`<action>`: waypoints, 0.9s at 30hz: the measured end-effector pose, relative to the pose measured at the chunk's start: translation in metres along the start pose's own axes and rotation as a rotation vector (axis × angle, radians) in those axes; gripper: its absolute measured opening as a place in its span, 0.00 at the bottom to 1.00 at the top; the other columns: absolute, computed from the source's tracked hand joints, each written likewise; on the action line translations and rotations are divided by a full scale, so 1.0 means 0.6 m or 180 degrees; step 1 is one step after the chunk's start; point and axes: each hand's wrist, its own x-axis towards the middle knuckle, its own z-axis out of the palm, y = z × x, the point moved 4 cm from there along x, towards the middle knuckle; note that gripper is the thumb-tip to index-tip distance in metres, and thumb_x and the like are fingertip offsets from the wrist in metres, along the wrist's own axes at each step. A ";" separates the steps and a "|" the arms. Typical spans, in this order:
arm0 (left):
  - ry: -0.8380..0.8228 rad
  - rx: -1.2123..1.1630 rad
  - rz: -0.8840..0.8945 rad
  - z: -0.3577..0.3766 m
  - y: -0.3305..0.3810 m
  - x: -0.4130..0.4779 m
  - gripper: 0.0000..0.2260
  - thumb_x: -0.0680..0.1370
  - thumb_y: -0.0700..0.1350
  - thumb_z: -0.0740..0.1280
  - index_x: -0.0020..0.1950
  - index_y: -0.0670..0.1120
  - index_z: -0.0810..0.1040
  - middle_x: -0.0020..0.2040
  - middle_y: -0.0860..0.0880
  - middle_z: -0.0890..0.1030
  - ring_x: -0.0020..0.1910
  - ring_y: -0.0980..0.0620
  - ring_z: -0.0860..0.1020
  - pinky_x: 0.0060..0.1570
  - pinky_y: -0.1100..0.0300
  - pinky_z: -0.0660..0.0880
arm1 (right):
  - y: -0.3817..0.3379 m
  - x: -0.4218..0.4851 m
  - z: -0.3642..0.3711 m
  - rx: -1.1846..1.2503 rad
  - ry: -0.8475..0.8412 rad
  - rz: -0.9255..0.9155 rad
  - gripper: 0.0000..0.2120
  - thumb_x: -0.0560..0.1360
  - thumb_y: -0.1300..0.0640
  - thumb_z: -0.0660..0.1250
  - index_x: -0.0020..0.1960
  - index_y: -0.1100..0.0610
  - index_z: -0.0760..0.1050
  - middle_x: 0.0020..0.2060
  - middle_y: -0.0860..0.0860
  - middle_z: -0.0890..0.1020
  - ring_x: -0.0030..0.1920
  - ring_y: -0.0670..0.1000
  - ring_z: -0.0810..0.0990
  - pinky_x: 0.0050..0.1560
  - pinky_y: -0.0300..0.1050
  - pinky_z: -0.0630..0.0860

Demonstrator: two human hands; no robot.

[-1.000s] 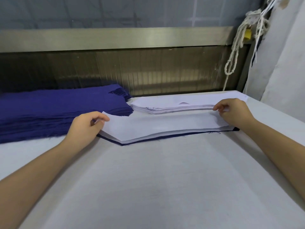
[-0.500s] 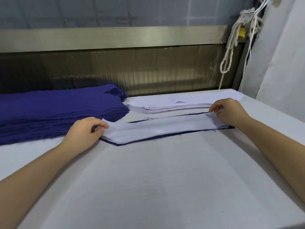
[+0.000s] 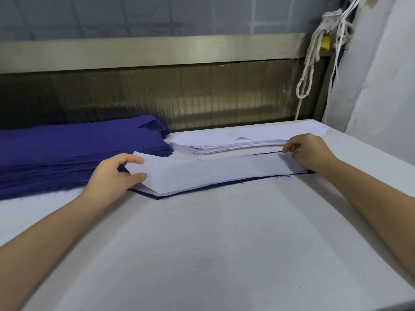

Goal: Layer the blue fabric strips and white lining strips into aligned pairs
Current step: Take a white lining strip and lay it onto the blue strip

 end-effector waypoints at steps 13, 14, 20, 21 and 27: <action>-0.0031 0.0262 -0.0038 0.001 -0.008 0.007 0.12 0.71 0.39 0.73 0.51 0.51 0.79 0.32 0.46 0.77 0.30 0.50 0.71 0.36 0.58 0.67 | 0.005 0.002 0.006 -0.0055 -0.0044 -0.0053 0.16 0.72 0.74 0.59 0.41 0.57 0.80 0.41 0.54 0.79 0.45 0.53 0.75 0.49 0.46 0.74; -0.0030 0.0301 -0.0019 0.001 -0.007 0.007 0.12 0.71 0.39 0.73 0.51 0.51 0.79 0.31 0.47 0.77 0.30 0.51 0.71 0.36 0.58 0.67 | 0.006 0.003 0.008 -0.0060 -0.0061 -0.0064 0.15 0.72 0.73 0.59 0.41 0.57 0.80 0.41 0.54 0.80 0.44 0.53 0.75 0.49 0.46 0.73; -0.0061 0.0675 0.0098 0.004 -0.002 0.004 0.13 0.71 0.39 0.72 0.53 0.51 0.79 0.44 0.50 0.81 0.35 0.52 0.78 0.37 0.66 0.68 | 0.005 0.003 0.009 -0.0076 -0.0119 -0.0072 0.16 0.72 0.73 0.58 0.42 0.58 0.81 0.42 0.55 0.81 0.43 0.52 0.74 0.48 0.44 0.71; -0.0065 0.0716 0.0125 0.004 -0.002 0.003 0.13 0.71 0.39 0.72 0.53 0.52 0.78 0.46 0.51 0.80 0.35 0.54 0.78 0.36 0.68 0.67 | 0.005 0.003 0.010 -0.0088 -0.0134 -0.0064 0.16 0.72 0.73 0.58 0.41 0.58 0.81 0.42 0.55 0.81 0.43 0.52 0.74 0.48 0.43 0.71; -0.0108 0.1081 0.0502 0.004 0.002 0.003 0.14 0.71 0.38 0.73 0.52 0.53 0.78 0.41 0.52 0.74 0.34 0.57 0.73 0.35 0.74 0.65 | 0.008 0.003 0.013 -0.0105 -0.0164 0.0049 0.16 0.73 0.71 0.58 0.42 0.56 0.81 0.44 0.55 0.81 0.43 0.51 0.73 0.46 0.40 0.69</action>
